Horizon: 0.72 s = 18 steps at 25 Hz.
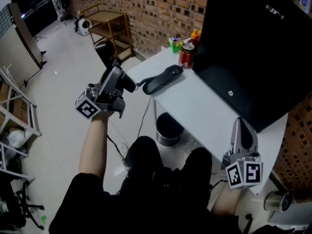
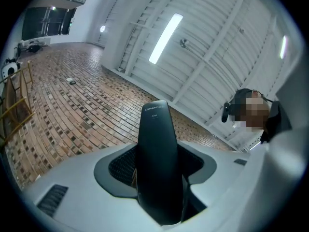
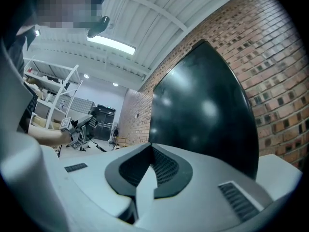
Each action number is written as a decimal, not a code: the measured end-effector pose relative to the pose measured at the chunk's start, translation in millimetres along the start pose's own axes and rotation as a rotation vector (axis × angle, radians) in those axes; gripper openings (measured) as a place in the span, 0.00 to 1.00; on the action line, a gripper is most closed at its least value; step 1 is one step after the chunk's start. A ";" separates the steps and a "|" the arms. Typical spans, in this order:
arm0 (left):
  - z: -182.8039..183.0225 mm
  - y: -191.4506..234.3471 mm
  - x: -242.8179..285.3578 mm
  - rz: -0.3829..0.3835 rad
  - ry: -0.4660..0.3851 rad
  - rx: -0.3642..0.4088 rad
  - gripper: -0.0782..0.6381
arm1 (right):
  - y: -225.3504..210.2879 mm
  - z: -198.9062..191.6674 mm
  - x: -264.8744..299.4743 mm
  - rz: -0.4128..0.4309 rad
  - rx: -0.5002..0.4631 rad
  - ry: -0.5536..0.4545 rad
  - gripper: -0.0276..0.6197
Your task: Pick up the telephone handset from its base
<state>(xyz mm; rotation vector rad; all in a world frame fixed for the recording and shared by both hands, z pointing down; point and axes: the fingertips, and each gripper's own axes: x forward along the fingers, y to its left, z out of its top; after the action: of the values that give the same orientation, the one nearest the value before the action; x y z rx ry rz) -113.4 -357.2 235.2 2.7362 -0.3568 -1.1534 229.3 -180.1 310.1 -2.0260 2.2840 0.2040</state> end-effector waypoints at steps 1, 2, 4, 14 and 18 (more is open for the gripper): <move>-0.6 -1.3 -0.1 -0.009 0.004 -0.001 0.46 | -2.1 -0.1 -1.1 -0.002 0.016 -0.006 0.06; -0.9 -3.0 -0.3 -0.015 0.007 -0.002 0.46 | -4.0 0.2 -2.5 -0.003 0.035 -0.011 0.06; -0.5 -5.7 -0.1 -0.024 0.008 -0.006 0.46 | -7.1 2.2 -4.6 -0.002 0.071 -0.023 0.06; -9.3 -8.5 1.2 -0.061 0.012 -0.041 0.46 | -12.4 -0.5 -3.5 0.004 0.107 -0.034 0.06; -11.7 -8.6 0.7 -0.064 0.023 -0.046 0.46 | -8.8 0.1 -1.7 0.019 0.099 -0.033 0.06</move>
<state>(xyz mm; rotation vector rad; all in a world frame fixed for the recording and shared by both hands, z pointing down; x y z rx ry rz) -103.2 -348.6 240.8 2.7371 -0.2380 -1.1302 238.2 -179.4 309.9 -1.9401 2.2472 0.1216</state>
